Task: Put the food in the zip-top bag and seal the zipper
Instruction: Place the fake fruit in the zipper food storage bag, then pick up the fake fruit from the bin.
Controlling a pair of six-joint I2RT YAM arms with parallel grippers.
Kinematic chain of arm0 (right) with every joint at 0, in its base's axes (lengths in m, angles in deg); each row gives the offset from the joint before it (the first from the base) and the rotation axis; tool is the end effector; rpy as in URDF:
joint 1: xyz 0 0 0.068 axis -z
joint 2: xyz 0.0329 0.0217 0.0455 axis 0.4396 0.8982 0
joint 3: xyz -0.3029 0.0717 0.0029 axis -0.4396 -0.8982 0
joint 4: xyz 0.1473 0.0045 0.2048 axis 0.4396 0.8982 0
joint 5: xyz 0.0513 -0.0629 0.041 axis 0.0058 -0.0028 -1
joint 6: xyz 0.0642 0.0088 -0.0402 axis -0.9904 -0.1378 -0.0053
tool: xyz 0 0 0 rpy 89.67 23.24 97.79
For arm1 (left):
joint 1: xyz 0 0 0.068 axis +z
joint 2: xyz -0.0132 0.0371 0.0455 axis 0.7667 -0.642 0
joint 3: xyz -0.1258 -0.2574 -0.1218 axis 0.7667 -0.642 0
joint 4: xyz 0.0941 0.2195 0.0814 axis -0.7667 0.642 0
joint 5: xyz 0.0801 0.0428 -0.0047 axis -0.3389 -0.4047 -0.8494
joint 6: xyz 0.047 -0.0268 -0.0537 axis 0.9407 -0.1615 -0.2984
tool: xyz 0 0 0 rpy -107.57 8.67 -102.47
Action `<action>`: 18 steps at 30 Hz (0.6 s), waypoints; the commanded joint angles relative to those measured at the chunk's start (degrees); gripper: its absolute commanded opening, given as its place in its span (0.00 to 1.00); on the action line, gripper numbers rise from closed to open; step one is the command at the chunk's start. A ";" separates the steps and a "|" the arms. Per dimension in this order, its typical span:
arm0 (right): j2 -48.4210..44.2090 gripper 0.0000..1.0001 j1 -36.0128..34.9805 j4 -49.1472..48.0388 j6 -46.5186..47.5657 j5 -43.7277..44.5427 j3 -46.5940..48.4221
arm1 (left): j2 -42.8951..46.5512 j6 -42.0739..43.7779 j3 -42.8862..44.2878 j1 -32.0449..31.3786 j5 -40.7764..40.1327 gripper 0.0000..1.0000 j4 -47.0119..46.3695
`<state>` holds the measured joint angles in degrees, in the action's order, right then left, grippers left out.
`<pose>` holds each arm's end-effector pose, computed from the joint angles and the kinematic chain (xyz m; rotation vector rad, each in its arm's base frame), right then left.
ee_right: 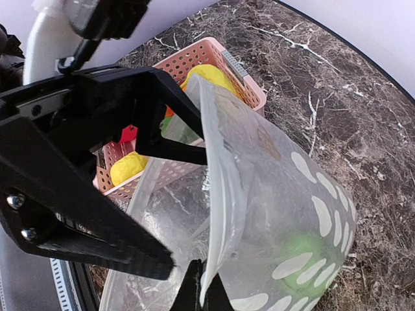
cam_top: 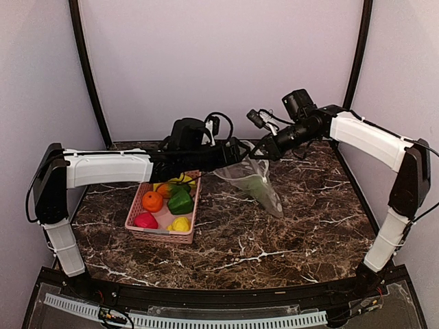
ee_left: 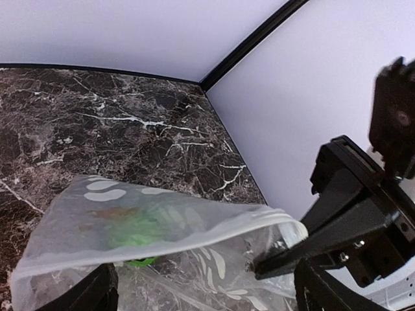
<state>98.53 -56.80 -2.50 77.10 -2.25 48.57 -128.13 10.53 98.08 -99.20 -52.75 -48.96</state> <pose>0.3195 0.2343 0.3529 -1.1079 2.1051 0.9255 0.3048 -0.3572 0.3323 0.1395 1.9583 -1.1613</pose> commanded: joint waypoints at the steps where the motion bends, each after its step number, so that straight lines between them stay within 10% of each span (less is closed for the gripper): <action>1: -1.87 0.00 1.00 -1.49 -0.40 -0.39 -1.19 | 7.20 5.88 1.89 -0.37 3.78 0.92 2.32; 18: 6.67 0.00 14.97 6.87 1.48 12.00 16.73 | 27.92 15.67 -18.31 -0.31 -15.84 0.98 23.98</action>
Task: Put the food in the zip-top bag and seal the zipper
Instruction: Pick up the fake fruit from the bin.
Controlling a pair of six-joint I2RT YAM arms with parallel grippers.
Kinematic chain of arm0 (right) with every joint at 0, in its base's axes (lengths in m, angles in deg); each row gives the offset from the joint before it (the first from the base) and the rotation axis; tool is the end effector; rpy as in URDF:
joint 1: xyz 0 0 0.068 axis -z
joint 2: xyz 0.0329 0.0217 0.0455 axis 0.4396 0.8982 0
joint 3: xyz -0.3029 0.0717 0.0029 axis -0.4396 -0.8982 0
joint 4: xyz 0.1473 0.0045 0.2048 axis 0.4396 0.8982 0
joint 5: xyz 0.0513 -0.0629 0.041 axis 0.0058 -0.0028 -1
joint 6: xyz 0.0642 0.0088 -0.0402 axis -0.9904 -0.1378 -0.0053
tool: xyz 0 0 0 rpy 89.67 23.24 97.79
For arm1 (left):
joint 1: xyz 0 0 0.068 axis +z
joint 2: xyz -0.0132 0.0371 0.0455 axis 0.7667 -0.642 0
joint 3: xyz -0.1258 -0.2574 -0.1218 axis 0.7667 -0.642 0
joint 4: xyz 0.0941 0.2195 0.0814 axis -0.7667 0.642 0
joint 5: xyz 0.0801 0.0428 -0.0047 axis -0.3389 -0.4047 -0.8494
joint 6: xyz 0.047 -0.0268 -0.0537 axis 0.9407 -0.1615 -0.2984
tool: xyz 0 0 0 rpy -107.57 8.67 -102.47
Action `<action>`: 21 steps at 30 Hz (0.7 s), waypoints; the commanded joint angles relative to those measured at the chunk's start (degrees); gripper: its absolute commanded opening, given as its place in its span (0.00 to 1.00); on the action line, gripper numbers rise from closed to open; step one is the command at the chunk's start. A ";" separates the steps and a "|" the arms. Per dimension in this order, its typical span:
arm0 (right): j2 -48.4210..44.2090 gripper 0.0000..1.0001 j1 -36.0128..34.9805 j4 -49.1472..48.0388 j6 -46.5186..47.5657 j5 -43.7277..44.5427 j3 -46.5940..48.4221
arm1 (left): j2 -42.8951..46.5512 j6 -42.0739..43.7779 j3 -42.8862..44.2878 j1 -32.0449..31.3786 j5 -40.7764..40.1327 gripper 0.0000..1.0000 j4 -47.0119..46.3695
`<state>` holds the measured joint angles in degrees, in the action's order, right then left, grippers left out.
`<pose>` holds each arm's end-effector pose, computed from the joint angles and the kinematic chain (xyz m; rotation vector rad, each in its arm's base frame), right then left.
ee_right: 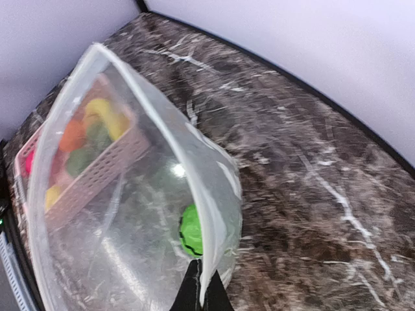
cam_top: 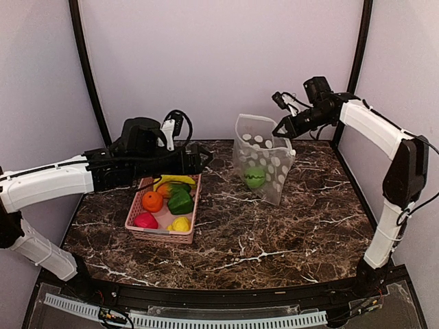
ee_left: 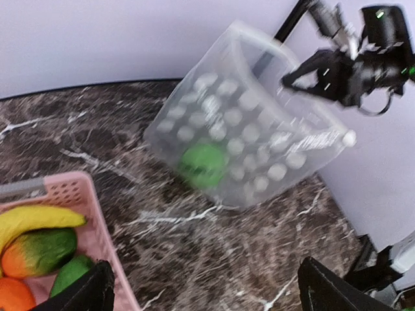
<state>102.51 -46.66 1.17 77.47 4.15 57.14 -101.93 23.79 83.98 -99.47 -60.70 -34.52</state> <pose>0.3780 0.1764 0.3666 -0.8670 2.1828 0.7025 0.2219 -0.2502 0.3812 0.2606 1.9130 -0.8744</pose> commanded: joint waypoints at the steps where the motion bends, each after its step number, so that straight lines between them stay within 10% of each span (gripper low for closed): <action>1: 2.33 0.00 4.88 2.99 1.68 7.12 8.80 | 2.71 3.18 -5.43 -0.09 -8.63 0.98 10.20; 21: -1.72 0.00 -5.31 -2.98 4.27 -2.10 -9.42 | -2.04 2.91 -8.32 0.98 -2.69 0.99 28.68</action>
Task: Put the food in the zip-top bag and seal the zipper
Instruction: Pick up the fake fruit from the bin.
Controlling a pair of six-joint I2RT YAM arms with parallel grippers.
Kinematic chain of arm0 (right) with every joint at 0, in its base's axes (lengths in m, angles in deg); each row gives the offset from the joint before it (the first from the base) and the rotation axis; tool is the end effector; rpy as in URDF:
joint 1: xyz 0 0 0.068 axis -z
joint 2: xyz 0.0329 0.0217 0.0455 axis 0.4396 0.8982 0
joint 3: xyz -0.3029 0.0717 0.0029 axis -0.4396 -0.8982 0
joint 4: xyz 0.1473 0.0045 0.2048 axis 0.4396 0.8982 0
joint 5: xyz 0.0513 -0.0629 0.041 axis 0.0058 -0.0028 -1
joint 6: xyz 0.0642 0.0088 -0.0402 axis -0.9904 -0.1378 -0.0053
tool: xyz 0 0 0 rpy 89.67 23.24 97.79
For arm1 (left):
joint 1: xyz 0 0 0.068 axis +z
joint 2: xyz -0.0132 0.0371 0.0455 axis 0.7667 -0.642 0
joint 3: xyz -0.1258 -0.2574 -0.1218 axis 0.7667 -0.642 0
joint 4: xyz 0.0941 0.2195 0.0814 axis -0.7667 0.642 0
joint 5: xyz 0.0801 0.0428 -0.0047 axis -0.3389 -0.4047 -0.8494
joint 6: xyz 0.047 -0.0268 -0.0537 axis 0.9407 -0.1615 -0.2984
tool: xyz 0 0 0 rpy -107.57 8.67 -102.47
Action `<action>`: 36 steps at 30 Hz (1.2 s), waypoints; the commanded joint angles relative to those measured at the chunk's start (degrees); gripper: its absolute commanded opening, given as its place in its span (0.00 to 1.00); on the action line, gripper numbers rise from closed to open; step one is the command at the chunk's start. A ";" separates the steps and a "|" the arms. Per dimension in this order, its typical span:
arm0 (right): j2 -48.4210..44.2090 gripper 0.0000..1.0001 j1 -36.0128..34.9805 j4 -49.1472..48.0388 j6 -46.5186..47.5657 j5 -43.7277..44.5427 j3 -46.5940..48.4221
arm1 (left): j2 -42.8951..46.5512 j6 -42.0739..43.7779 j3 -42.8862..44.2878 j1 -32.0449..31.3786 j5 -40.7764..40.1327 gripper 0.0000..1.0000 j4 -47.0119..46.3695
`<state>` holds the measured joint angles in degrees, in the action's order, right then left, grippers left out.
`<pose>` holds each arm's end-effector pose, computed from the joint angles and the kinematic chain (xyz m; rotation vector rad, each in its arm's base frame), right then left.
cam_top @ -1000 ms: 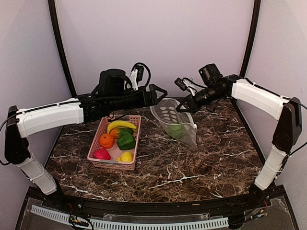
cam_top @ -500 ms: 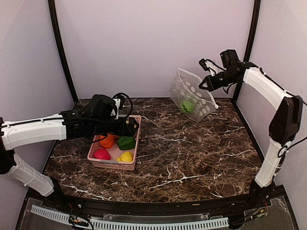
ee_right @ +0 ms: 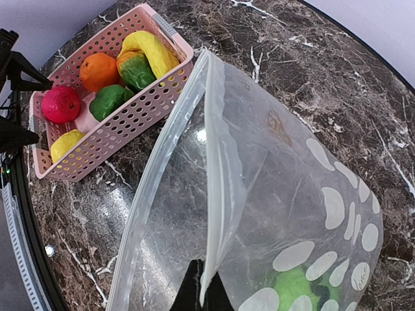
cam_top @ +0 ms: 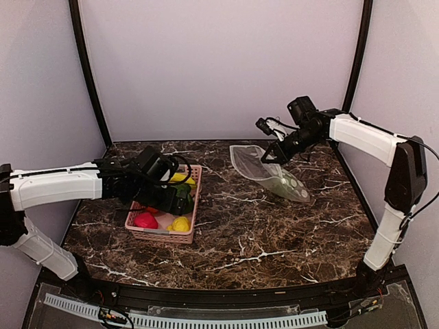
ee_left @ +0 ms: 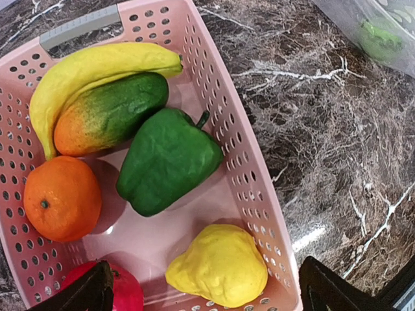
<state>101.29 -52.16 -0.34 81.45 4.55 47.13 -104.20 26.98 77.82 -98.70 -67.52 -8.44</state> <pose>0.3472 0.2054 0.3203 -1.0555 2.2387 0.7269 0.2081 -0.2161 0.2795 0.3711 2.4161 -0.3447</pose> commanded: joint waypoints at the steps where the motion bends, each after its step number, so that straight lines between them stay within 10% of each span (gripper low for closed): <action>1: -0.56 0.00 0.16 -1.46 0.28 -3.06 0.22 | -0.15 -0.28 -2.76 0.21 5.42 0.99 2.34; 36: -5.60 0.00 -3.43 2.59 9.37 -6.31 -4.40 | -10.38 -0.20 0.60 0.97 9.34 0.97 5.33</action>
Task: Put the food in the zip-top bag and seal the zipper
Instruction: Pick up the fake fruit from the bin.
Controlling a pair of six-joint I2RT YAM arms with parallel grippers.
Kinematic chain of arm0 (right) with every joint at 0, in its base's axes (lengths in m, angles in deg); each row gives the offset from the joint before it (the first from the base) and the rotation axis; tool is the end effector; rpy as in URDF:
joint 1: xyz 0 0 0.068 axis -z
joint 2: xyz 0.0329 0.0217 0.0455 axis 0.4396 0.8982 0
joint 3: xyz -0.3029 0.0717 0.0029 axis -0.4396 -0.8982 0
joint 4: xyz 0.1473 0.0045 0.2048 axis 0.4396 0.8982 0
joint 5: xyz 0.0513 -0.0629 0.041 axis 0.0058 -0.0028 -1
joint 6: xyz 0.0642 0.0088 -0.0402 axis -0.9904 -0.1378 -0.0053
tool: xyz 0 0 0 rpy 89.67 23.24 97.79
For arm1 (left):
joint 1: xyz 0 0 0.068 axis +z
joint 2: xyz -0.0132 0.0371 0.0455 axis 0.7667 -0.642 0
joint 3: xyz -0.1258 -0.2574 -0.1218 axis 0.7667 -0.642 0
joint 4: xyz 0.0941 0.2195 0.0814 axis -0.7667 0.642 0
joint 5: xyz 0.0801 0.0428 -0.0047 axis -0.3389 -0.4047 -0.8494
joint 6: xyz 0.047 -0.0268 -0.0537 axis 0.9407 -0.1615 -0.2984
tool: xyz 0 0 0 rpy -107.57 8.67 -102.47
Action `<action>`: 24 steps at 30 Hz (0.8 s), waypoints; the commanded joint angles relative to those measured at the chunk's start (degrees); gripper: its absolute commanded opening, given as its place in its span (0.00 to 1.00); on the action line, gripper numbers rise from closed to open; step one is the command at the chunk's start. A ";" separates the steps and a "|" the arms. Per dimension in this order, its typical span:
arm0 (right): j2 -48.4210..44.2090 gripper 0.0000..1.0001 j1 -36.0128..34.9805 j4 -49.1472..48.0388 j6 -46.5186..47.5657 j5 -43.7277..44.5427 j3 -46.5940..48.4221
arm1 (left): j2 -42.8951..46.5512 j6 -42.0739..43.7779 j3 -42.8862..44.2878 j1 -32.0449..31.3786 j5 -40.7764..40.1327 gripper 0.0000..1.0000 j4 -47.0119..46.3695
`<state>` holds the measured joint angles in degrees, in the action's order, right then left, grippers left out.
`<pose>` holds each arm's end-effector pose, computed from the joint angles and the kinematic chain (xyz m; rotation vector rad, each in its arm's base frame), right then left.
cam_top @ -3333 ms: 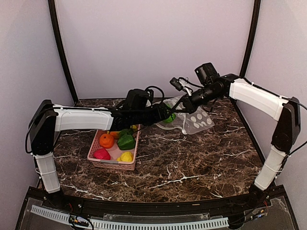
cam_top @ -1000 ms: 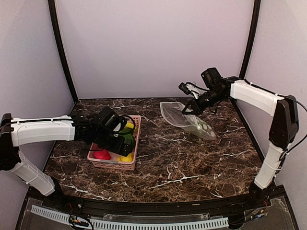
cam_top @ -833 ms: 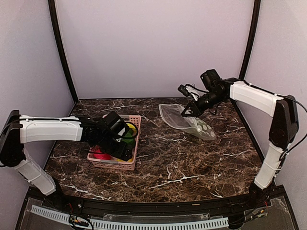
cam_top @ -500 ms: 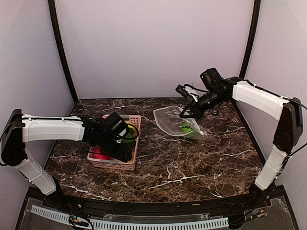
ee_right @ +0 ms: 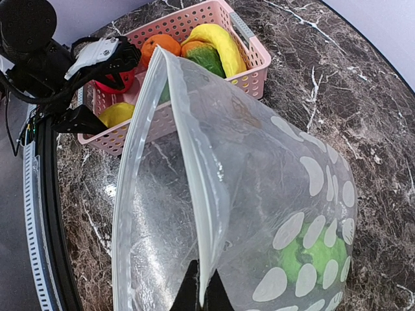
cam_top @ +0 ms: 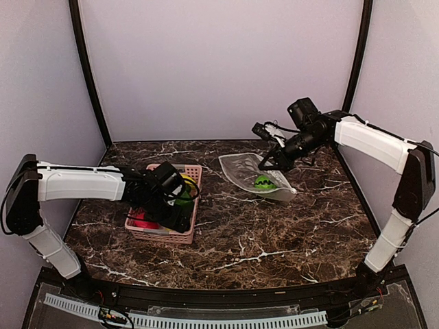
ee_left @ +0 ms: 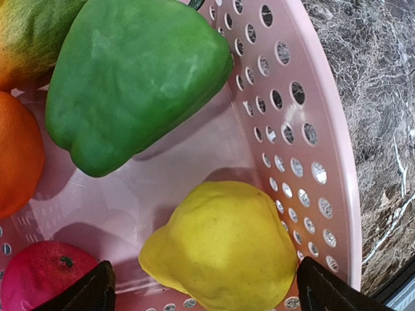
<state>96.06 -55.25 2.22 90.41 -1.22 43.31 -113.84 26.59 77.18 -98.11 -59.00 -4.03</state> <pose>0.3051 0.2130 0.3320 -1.3034 2.0784 0.8126 0.2119 -0.2299 0.2209 0.4773 2.6941 -0.3133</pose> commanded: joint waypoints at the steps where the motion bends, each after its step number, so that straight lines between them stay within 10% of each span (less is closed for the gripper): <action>1: -0.43 0.00 -0.36 0.07 0.43 -0.56 -0.66 | -1.23 0.26 1.42 0.50 1.10 0.97 0.60; 24: -0.20 0.00 -0.35 0.04 0.40 0.06 -1.22 | -1.86 2.09 2.42 2.48 4.09 0.61 0.97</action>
<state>96.08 -55.25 2.27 90.47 -1.14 42.43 -118.01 27.92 78.78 -96.27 -54.74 -5.99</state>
